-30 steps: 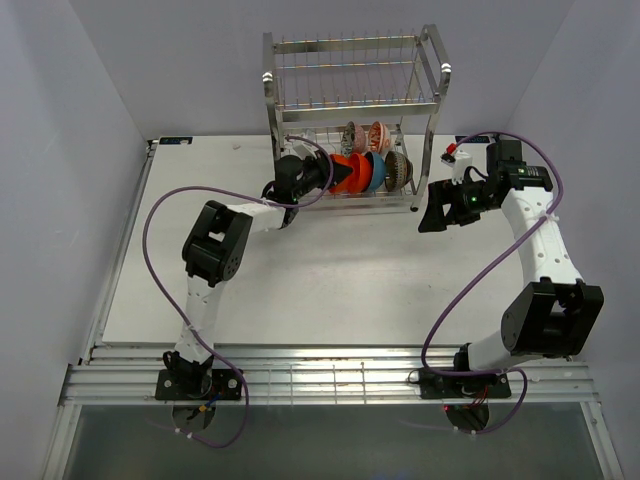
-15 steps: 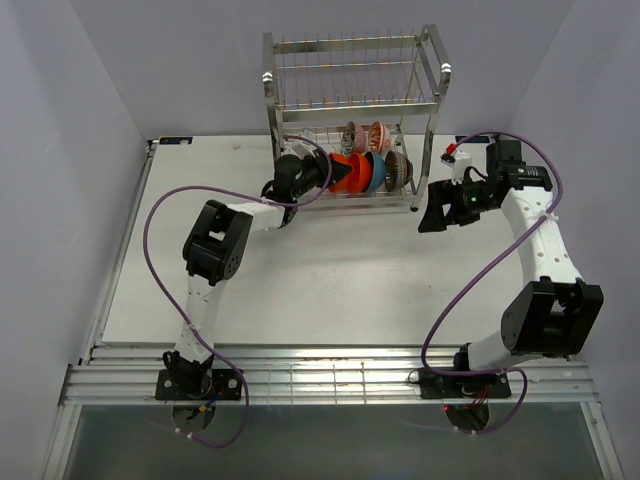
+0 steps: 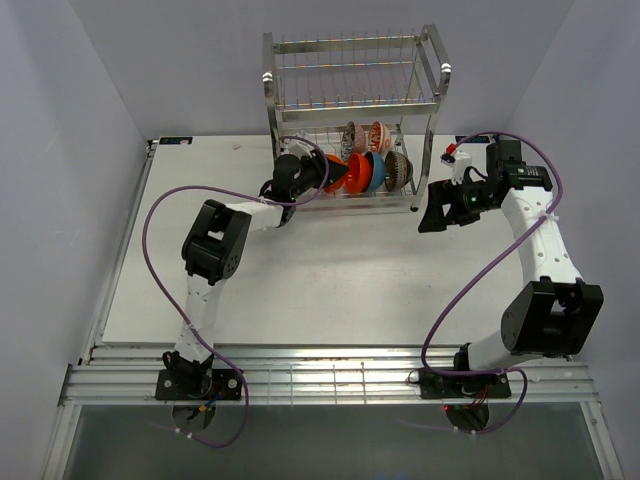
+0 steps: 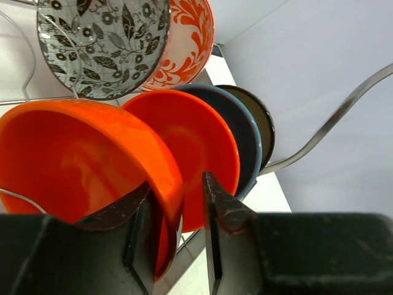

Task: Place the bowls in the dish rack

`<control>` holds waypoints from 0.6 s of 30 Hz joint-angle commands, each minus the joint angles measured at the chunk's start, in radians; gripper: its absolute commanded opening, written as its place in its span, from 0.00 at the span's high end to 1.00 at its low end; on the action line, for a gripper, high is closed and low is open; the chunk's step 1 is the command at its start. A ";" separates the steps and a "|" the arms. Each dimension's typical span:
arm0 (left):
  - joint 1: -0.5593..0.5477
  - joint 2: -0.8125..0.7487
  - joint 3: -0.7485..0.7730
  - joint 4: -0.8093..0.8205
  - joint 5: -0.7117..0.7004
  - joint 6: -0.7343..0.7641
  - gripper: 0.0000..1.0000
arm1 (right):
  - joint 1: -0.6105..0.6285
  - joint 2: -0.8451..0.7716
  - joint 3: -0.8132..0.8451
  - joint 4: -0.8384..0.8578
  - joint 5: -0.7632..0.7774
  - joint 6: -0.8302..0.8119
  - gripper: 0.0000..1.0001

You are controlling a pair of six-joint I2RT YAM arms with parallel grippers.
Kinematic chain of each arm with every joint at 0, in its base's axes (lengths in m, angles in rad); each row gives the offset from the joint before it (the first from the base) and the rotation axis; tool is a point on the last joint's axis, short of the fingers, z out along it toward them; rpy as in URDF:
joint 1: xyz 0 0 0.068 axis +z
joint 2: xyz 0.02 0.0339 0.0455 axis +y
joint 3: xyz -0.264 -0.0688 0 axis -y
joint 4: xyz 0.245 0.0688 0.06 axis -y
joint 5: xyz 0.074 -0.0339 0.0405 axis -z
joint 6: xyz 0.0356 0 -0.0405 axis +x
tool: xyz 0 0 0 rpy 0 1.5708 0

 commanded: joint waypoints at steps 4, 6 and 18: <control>0.010 -0.021 0.015 -0.027 -0.026 0.005 0.55 | -0.004 0.002 -0.011 -0.014 -0.021 -0.017 0.10; 0.010 -0.024 0.014 -0.028 -0.026 0.013 0.52 | -0.004 0.001 -0.011 -0.014 -0.022 -0.017 0.10; 0.004 -0.072 0.003 -0.070 -0.089 0.106 0.11 | -0.004 -0.010 -0.008 -0.014 -0.031 -0.014 0.10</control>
